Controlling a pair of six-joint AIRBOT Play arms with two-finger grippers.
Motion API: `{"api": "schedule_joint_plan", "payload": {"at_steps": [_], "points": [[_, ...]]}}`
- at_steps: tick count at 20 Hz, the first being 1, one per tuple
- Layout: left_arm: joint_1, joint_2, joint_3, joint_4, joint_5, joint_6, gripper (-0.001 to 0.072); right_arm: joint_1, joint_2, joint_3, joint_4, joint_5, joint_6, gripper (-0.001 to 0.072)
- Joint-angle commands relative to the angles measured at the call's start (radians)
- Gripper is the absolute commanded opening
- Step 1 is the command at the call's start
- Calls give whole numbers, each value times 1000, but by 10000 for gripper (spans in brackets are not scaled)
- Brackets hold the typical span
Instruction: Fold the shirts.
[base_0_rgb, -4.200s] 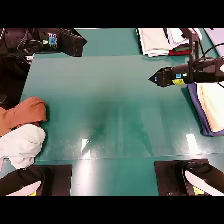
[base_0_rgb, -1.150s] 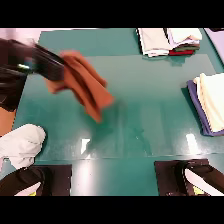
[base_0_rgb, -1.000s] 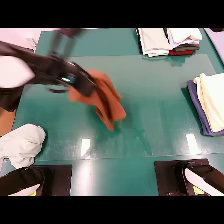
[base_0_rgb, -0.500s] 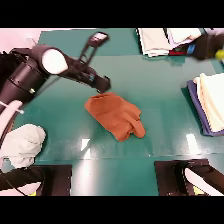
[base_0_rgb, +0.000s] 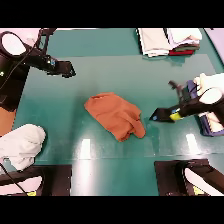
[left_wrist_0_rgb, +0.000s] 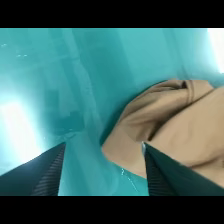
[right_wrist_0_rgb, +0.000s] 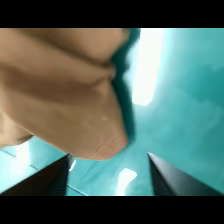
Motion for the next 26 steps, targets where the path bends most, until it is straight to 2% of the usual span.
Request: {"api": "schedule_joint_plan", "payload": {"at_steps": [1,6,7,8,9,10,15,20,26], "points": [[26,0,0,0,8,-3,570,86,-91,-137,115,-121,-36,627],[26,0,-4,0,8,-3,570,217,-271,-60,109,-172,-46,614],[26,0,-4,0,7,1,570,234,-294,-32,96,-172,-51,504],[26,0,-4,0,3,1,570,248,-308,-6,71,-168,-51,308],[26,0,-5,-5,-2,10,570,262,-314,21,36,-159,-51,52],[26,-1,-11,-17,-5,19,571,268,-311,46,6,-148,-50,18],[26,-11,-196,-159,29,133,570,211,-198,136,-56,-98,-8,18],[26,-128,-361,-280,64,221,570,117,-93,151,-51,-82,-5,18],[26,-202,-367,-283,135,226,570,110,-75,150,-51,-56,-5,18]]}}
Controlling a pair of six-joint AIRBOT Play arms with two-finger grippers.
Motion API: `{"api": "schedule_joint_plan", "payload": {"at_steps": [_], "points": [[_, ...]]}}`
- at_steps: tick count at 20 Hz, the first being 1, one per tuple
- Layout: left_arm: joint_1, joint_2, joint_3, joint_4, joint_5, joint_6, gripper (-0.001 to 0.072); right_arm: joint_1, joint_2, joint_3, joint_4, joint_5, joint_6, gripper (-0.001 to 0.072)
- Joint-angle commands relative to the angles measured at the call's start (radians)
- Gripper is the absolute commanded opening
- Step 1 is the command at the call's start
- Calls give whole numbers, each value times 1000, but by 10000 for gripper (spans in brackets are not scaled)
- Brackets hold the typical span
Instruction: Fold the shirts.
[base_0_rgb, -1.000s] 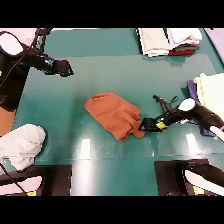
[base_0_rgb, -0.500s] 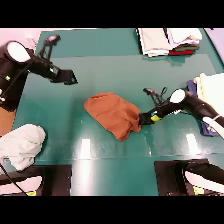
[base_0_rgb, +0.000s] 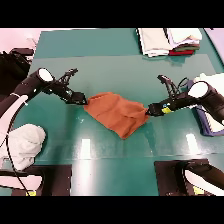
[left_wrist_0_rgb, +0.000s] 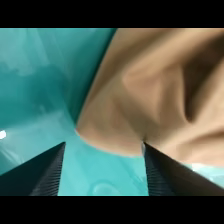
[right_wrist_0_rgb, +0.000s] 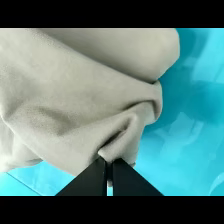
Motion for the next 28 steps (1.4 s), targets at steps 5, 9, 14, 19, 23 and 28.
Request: {"api": "schedule_joint_plan", "payload": {"at_steps": [5,9,14,19,23,28], "points": [[0,-59,-13,-118,31,71,550,-7,11,3,0,14,2,18],[1,-53,-1,-137,47,71,25,-7,11,19,-6,23,2,18],[4,173,169,-83,57,71,24,-7,19,320,-127,166,2,18],[3,536,371,-24,57,71,25,-7,133,686,-316,202,45,18],[3,727,463,-25,57,55,24,-7,215,869,-396,222,74,17],[3,747,521,-24,12,55,23,-7,151,1076,-397,329,98,17]]}}
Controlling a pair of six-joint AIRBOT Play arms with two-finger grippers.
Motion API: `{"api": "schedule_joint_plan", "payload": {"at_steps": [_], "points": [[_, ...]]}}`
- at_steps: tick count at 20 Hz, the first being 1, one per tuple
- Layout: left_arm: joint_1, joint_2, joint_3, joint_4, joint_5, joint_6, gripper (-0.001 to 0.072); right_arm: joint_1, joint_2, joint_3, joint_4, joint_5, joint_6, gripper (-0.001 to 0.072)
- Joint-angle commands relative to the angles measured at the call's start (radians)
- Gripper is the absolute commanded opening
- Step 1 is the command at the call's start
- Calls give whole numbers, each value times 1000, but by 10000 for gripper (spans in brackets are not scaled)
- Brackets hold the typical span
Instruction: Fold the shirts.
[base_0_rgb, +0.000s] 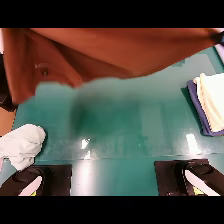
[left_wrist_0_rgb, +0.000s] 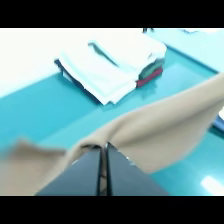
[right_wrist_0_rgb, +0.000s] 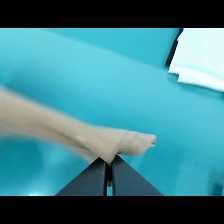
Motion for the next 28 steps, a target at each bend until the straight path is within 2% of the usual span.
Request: {"api": "schedule_joint_plan", "payload": {"at_steps": [1,3,6,8,11,14,15,16,17,20,24,28], "points": [[1,7,32,8,-68,-3,24,0,-61,153,-26,89,27,16],[1,-50,1,8,-151,-5,24,0,-146,195,-24,140,61,16],[1,-150,-161,8,-225,-4,24,0,-268,114,-23,194,62,16],[1,-218,-322,8,-219,2,25,0,-346,-9,-23,200,62,17],[1,-323,-549,8,-163,67,26,0,-442,-214,-22,148,61,17],[1,-419,-662,8,-87,85,29,0,-509,-335,-14,68,61,17],[1,-440,-663,8,-87,84,194,0,-519,-354,-14,60,61,17],[1,-446,-661,6,-87,82,511,0,-523,-363,-14,61,61,17],[2,-445,-651,10,-90,76,578,0,-523,-363,-15,67,61,17],[90,-406,-577,6,-153,26,579,-1,-494,-363,-16,66,61,17],[317,-312,-565,14,-155,-45,579,0,-450,-363,-15,37,61,18],[397,-328,-727,13,-113,-57,579,0,-446,-363,-14,24,61,18]]}}
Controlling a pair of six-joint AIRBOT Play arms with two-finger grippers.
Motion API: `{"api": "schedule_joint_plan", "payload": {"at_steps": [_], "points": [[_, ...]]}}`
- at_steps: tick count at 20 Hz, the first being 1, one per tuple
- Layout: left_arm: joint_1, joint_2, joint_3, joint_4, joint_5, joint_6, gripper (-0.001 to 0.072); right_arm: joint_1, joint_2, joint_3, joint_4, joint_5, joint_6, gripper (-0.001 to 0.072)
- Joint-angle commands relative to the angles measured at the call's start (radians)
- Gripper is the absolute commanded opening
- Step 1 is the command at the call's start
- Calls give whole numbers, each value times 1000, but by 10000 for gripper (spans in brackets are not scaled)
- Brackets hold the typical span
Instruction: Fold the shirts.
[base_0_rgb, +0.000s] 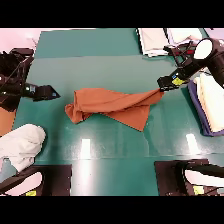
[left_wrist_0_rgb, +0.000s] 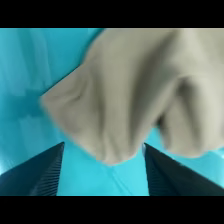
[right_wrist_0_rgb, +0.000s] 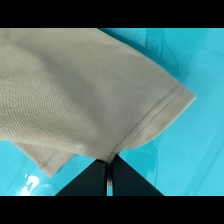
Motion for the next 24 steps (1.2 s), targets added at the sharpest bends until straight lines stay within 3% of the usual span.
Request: {"api": "schedule_joint_plan", "payload": {"at_steps": [1,4,9,12,13,16,17,18,19,24], "points": [[65,-10,-143,-11,53,-23,579,0,4,-2,1,-16,0,18],[64,-47,-271,-96,108,-18,579,0,4,-2,1,-16,0,17],[64,-105,-335,-293,183,71,578,0,4,-2,1,-12,1,17],[51,-137,-335,-317,217,70,578,0,4,-2,2,-12,1,18],[25,-144,-335,-321,238,71,545,0,4,-2,2,-13,1,18],[-70,-144,-322,-342,348,65,548,0,5,-2,1,5,1,18],[-80,-144,-308,-345,354,61,433,0,5,-2,1,12,1,17],[-81,-144,-286,-344,339,60,202,0,9,-2,0,16,1,18],[-79,-142,-259,-340,329,61,30,0,16,-1,-2,12,1,18],[8,0,9,-336,267,32,25,-3,114,75,-11,-48,-16,18]]}}
